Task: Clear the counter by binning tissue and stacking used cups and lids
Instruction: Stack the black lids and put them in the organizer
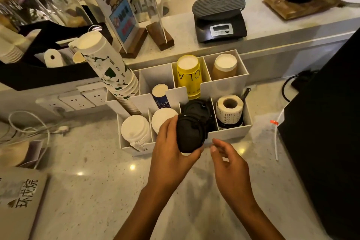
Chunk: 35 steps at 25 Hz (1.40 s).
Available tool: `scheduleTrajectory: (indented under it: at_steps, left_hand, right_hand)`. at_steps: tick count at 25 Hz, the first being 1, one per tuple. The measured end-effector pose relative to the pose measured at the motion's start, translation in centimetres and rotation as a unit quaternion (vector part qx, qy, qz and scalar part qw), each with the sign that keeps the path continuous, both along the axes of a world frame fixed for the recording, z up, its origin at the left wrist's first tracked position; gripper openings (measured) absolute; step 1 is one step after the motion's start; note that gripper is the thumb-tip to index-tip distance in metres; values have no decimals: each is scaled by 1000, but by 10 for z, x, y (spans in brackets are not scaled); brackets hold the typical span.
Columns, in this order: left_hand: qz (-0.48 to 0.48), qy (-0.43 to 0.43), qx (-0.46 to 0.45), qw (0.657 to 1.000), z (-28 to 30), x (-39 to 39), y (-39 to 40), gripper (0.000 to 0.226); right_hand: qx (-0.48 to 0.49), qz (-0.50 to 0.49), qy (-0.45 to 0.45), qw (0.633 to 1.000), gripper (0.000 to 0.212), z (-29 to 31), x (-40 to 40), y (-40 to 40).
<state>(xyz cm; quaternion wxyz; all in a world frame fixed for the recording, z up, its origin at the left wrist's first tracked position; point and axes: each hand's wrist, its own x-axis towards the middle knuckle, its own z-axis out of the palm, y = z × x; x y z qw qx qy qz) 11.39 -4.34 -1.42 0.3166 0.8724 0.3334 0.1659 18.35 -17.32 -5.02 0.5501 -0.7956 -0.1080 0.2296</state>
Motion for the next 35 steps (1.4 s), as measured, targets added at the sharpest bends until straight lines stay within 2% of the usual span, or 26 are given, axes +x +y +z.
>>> scheduleTrajectory:
  at_steps: [3,6,8,14,20,26,32,35]
  left_hand:
    - [-5,15,-4,1000,-2,22,18,97]
    - [-14,29,8,999,-5,42,29,96]
    - [-16,36,15,999,-8,53,33,96]
    - [-9,43,18,999,-16,70,39,97]
    - [-26,46,18,998,-19,80,38,96]
    - [-29,86,25,996,-20,86,39,96]
    - [-18,160,88,983,-19,93,30,102]
    - [-19,161,97,982,-13,100,29,98]
  right_hand:
    - [-171,13,-72,983,50,-49,6,-8]
    - [-364,84,-124,919,79,-97,5,-9]
    - [-422,103,-139,890,88,-120,1,-6]
    - [-448,99,-188,869,90,-141,-7,-1]
    - [-437,93,-191,874,88,-145,-7,-2]
    - [-435,84,-208,872,89,-153,-7,-3]
    - [-434,76,-217,871,90,-152,-7,-2]
    - [-434,74,-219,871,90,-151,-7,-2]
